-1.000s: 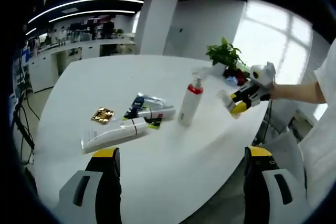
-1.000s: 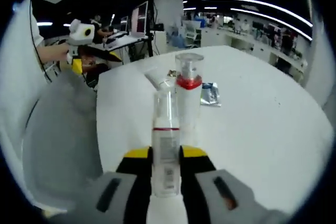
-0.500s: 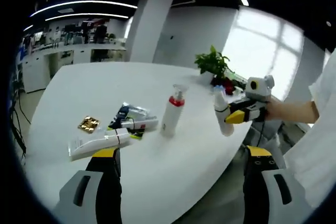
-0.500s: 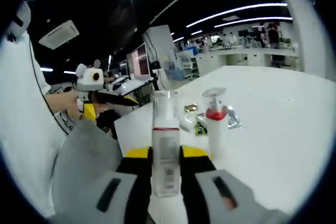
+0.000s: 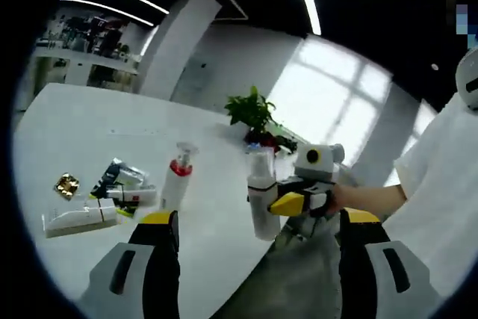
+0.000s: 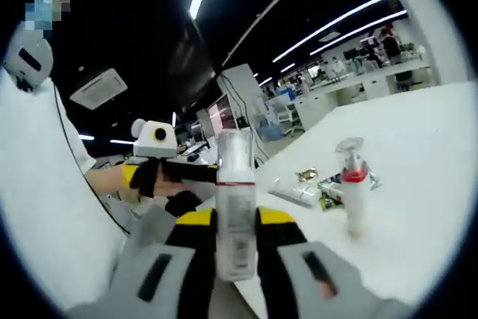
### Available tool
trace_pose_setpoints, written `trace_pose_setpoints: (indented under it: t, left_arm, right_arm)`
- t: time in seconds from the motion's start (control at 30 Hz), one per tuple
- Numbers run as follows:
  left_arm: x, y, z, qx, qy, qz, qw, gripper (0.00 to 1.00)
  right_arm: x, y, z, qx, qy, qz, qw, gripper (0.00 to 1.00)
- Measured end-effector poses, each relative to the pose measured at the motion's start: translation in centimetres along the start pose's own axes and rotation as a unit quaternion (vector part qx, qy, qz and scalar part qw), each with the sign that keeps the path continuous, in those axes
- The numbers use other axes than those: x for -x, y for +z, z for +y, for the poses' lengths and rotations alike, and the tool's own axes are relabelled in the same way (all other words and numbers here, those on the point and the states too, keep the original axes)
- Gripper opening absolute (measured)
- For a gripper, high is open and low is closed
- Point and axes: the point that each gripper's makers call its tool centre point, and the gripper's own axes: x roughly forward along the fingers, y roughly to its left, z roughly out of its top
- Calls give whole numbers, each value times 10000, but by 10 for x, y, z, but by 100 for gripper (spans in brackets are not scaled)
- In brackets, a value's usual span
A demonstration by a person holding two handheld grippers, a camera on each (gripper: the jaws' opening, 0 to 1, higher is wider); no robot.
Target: Arrange the skincare products in the storage area until every visible bottle or jar stands upright without overlapping.
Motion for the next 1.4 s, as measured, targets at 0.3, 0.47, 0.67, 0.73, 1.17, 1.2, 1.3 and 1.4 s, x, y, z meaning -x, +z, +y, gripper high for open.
trace_pose_setpoints:
  t: [0.3,0.47,0.67,0.73,1.17,1.2,1.3,1.4]
  left_arm:
    - [-17,11,-20,36,-709,61,9975,68]
    - [-21,14,-26,55,-890,44,9960,59]
    - [-20,19,-37,183,-1202,0,9926,46]
    - [-19,20,-38,210,-1250,15,9919,40]
    - [-19,18,-47,68,-1446,97,9894,18]
    - [-20,18,-46,4,-1423,93,9898,18]
    - [-20,20,-46,9,-1449,108,9894,18]
    - [-20,22,-47,-10,-1453,93,9893,17]
  right_arm:
    - [-8,9,28,-183,543,-246,9981,19]
    - [-10,13,40,-207,740,-328,9965,19]
    - [-11,17,48,-273,923,-388,9946,19]
    - [-11,18,50,-296,978,-412,9939,19]
    - [-12,19,61,-321,1176,-401,9917,20]
    - [-11,19,60,-330,1139,-401,9921,20]
    - [-10,20,60,-328,1127,-431,9922,20]
    - [-10,22,59,-328,1123,-464,9920,20]
